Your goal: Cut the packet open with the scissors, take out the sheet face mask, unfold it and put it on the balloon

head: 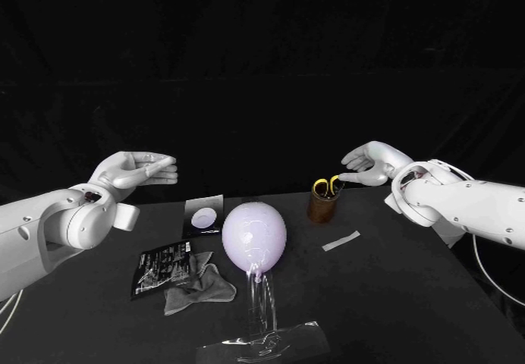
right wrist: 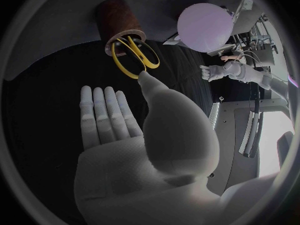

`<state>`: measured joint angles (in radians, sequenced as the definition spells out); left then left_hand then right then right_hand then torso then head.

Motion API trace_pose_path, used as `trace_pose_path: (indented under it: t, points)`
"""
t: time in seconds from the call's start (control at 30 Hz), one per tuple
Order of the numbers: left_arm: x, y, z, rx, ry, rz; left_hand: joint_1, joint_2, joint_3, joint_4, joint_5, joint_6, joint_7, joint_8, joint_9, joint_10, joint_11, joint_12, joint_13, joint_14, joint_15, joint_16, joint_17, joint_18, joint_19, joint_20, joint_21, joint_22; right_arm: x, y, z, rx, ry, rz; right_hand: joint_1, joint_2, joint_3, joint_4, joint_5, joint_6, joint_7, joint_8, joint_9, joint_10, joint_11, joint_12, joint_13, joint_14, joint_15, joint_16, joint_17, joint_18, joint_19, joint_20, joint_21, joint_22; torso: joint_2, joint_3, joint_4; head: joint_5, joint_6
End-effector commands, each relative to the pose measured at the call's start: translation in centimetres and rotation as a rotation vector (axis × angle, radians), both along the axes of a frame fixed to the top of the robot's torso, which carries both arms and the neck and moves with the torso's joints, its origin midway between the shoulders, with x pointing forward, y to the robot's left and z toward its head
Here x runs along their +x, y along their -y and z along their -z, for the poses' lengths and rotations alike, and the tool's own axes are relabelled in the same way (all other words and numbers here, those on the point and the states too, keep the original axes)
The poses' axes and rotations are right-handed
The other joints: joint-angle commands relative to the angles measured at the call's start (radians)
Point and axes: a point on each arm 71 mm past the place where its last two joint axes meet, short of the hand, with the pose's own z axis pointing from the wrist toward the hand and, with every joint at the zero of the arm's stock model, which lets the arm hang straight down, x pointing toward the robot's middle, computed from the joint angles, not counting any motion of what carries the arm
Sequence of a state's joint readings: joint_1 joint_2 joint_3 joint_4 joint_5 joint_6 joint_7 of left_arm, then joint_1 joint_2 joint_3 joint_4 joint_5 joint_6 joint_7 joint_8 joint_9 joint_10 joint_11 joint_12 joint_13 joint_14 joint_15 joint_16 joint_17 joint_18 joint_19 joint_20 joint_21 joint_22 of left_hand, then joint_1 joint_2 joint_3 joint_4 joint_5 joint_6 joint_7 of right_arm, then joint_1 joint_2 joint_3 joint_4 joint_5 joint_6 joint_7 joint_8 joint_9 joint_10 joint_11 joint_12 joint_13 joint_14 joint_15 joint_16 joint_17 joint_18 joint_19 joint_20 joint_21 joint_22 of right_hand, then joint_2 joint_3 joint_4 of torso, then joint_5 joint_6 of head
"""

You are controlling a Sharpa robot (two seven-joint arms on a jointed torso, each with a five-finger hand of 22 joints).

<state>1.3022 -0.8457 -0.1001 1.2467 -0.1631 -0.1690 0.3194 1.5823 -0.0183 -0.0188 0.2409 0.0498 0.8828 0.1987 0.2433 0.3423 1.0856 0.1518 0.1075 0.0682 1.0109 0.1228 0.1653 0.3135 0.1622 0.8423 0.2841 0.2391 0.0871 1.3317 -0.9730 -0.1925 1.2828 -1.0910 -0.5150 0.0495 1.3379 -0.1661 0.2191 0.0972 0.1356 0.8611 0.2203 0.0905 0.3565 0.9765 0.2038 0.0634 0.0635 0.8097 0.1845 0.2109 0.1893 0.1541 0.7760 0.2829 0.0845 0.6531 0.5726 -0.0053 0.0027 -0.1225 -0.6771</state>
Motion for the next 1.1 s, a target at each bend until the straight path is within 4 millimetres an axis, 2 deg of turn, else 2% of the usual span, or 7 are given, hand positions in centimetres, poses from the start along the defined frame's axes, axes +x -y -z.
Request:
trace_pose_path:
  t: [0.03, 0.37, 0.43, 0.57, 0.73, 0.9, 1.1]
  points:
    - [-0.4, 0.3, 0.2, 0.032, 0.031, 0.078, 0.04, 0.001, 0.012, -0.011, -0.001, 0.016, -0.003, 0.0, -0.005, 0.017, -0.004, -0.002, -0.003, 0.018, -0.006, 0.012, 0.004, 0.02, 0.01, -0.001, 0.01, 0.002, -0.4, -0.3, 0.0, 0.044, -0.083, -0.061, 0.033, -0.002, -0.029, -0.013, 0.01, -0.022, 0.015, -0.013, -0.007, -0.013, 0.003, 0.004, 0.0, -0.026, 0.006, -0.011, -0.01, 0.013, -0.019, 0.001, -0.016, -0.017, -0.001, -0.0019, 0.0004, -0.004, -0.003]
    - [-0.9, -1.1, 1.1, 0.08, 0.027, 0.075, 0.089, -0.012, 0.046, 0.005, 0.0, 0.031, -0.001, -0.011, -0.021, 0.03, -0.004, -0.023, -0.006, 0.025, -0.008, 0.014, 0.004, 0.02, 0.017, -0.005, 0.017, 0.004, -1.0, -0.4, 0.1, 0.027, -0.178, -0.101, 0.098, 0.011, -0.016, -0.066, 0.07, -0.018, 0.026, -0.011, -0.013, -0.022, 0.007, 0.007, 0.0, -0.068, 0.016, -0.023, -0.025, 0.002, -0.057, 0.003, -0.022, -0.055, -0.003, -0.0007, 0.0024, 0.001, -0.007]
    - [-1.1, -1.5, 1.3, 0.1, 0.029, 0.075, 0.089, -0.012, 0.046, 0.005, 0.0, 0.031, -0.001, -0.011, -0.021, 0.03, -0.004, -0.023, -0.006, 0.025, -0.008, 0.014, 0.004, 0.02, 0.017, -0.005, 0.017, 0.004, -1.1, -0.6, -0.2, 0.071, -0.151, -0.103, 0.09, 0.015, -0.014, -0.066, 0.067, -0.006, 0.027, -0.005, -0.012, -0.014, 0.005, 0.011, 0.001, -0.058, 0.014, -0.016, -0.024, 0.003, -0.058, 0.002, -0.02, -0.06, -0.002, -0.0007, 0.0016, 0.024, -0.009]
    - [-1.4, -2.0, 2.0, 0.15, 0.038, 0.083, 0.084, -0.039, 0.04, 0.021, -0.001, 0.029, 0.003, -0.02, -0.029, 0.028, 0.001, -0.034, -0.006, 0.021, -0.004, 0.011, 0.003, 0.019, 0.015, -0.004, 0.018, 0.004, -1.3, -1.5, -1.4, 0.186, -0.065, -0.124, 0.077, 0.037, 0.016, -0.073, 0.033, 0.051, 0.013, 0.016, -0.012, 0.04, -0.015, 0.03, 0.001, 0.039, -0.013, 0.038, -0.011, 0.025, -0.018, -0.001, -0.009, -0.072, -0.001, -0.0014, 0.0015, 0.104, -0.021]
    - [-2.3, -2.1, 3.2, 0.261, 0.056, 0.122, 0.051, -0.078, 0.01, 0.042, -0.001, 0.02, 0.01, -0.03, -0.036, 0.017, 0.009, -0.043, -0.004, -0.003, 0.006, -0.002, -0.001, 0.014, -0.001, 0.0, 0.009, -0.001, -2.1, -4.1, -3.3, 0.29, 0.048, -0.202, 0.061, 0.038, 0.099, -0.077, -0.016, 0.106, -0.012, 0.02, -0.025, 0.121, -0.047, 0.037, -0.002, 0.174, -0.05, 0.077, 0.007, 0.031, 0.047, -0.027, 0.004, -0.09, 0.001, -0.0016, 0.0034, 0.172, -0.042]
    - [-3.2, -2.1, 4.5, 0.414, 0.082, 0.164, 0.031, -0.1, -0.018, 0.045, -0.001, -0.002, 0.021, -0.044, -0.044, -0.003, 0.019, -0.044, -0.004, -0.039, 0.018, -0.019, -0.008, 0.007, -0.029, 0.004, -0.005, -0.008, -3.0, -7.4, -4.5, 0.32, 0.106, -0.302, 0.046, 0.017, 0.19, -0.076, -0.026, 0.132, -0.023, 0.018, -0.033, 0.18, -0.069, 0.029, -0.002, 0.282, -0.084, 0.099, 0.028, 0.031, 0.134, -0.062, 0.044, -0.085, 0.0, -0.0024, 0.0063, 0.225, -0.065]
    - [-4.3, -2.2, 6.5, 0.601, 0.116, 0.191, 0.012, -0.116, -0.045, 0.047, -0.002, -0.022, 0.029, -0.054, -0.049, -0.029, 0.029, -0.045, -0.004, -0.075, 0.03, -0.034, -0.015, -0.003, -0.053, 0.006, -0.018, -0.014, -4.0, -11.2, -5.2, 0.258, 0.144, -0.428, 0.021, -0.007, 0.243, -0.068, -0.038, 0.148, -0.031, 0.017, -0.034, 0.212, -0.077, 0.014, -0.001, 0.365, -0.109, 0.119, 0.055, 0.03, 0.19, -0.086, 0.082, -0.068, 0.0, -0.0057, 0.0111, 0.261, -0.082]
